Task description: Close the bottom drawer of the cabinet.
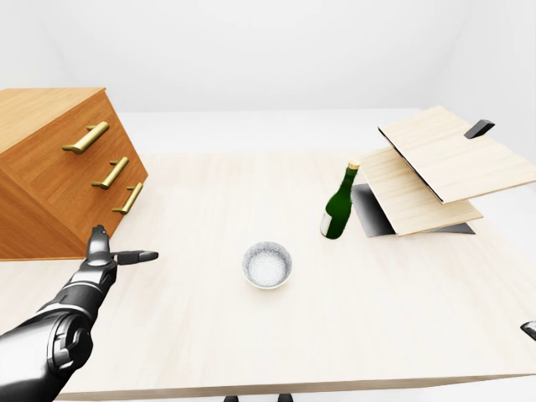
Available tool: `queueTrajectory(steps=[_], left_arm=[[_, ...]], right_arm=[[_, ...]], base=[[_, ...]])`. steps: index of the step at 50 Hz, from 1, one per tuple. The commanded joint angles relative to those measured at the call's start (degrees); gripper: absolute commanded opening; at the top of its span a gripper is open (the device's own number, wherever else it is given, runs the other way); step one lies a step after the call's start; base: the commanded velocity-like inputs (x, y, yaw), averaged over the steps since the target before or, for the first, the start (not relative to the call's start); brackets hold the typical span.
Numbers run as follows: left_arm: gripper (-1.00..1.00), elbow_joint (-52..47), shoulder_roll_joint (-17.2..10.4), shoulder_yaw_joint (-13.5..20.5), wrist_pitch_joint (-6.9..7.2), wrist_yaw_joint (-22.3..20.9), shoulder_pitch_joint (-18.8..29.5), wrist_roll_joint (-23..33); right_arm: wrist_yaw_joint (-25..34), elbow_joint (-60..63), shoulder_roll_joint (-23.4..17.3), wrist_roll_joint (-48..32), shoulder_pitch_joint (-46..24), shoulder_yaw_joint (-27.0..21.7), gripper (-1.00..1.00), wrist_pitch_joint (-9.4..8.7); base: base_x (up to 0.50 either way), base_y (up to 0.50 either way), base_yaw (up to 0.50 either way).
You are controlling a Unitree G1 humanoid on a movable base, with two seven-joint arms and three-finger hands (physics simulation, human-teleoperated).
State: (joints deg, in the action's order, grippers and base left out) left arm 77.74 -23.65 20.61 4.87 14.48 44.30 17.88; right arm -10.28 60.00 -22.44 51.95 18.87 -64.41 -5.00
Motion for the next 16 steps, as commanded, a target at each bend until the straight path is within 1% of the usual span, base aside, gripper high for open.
queueTrajectory(steps=[1, 6, 10, 12, 13, 14, 15, 16], left_arm=[[1.0, 1.4, -4.2, 1.8, 0.13, 2.1, -3.0, 1.9], [1.0, 1.4, -4.7, 1.9, 0.13, 2.2, -2.9, 1.8], [1.0, 1.3, -4.3, 1.9, 0.13, 2.2, -2.5, 1.5], [1.0, 1.3, -3.7, 2.5, -0.97, 1.0, -1.8, 0.1], [1.0, 1.2, -3.2, 2.8, -2.14, 0.2, -1.3, -0.7], [1.0, 1.1, -2.1, 2.5, -4.81, -3.0, -0.1, -1.7], [1.0, 1.1, -2.0, 2.2, -5.01, -3.2, 0.0, -2.0], [1.0, 1.0, -1.3, 3.0, -5.93, -5.6, 1.2, -4.2]], right_arm=[[-0.7, 0.0, -0.6, 0.6, 0.6, 0.0, 1.0, 0.0], [-1.3, 0.0, -1.1, 0.4, 1.0, 0.8, 1.0, 0.0], [-1.0, 0.0, -0.7, -0.6, 0.6, 1.6, 1.0, 0.0], [-0.9, 0.0, -0.7, -0.7, 0.5, 1.7, 1.0, 0.0], [-1.0, 0.0, -0.7, -0.9, 0.4, 1.9, 1.0, 0.0], [-1.0, 0.0, -0.8, -0.8, 0.3, 1.8, 1.0, 0.0], [-1.0, 0.0, -0.8, -0.8, 0.2, 1.8, 1.0, 0.0], [-1.1, 0.0, -0.9, -0.9, 0.2, 1.9, 1.0, 0.0]], base=[[0.0, 0.0, 0.0], [0.0, 0.0, 0.0], [0.0, 0.0, 0.0], [0.0, 0.0, 0.0], [0.0, 0.0, 0.0], [0.0, 0.0, 0.0], [0.0, 0.0, 0.0], [0.0, 0.0, 0.0]])
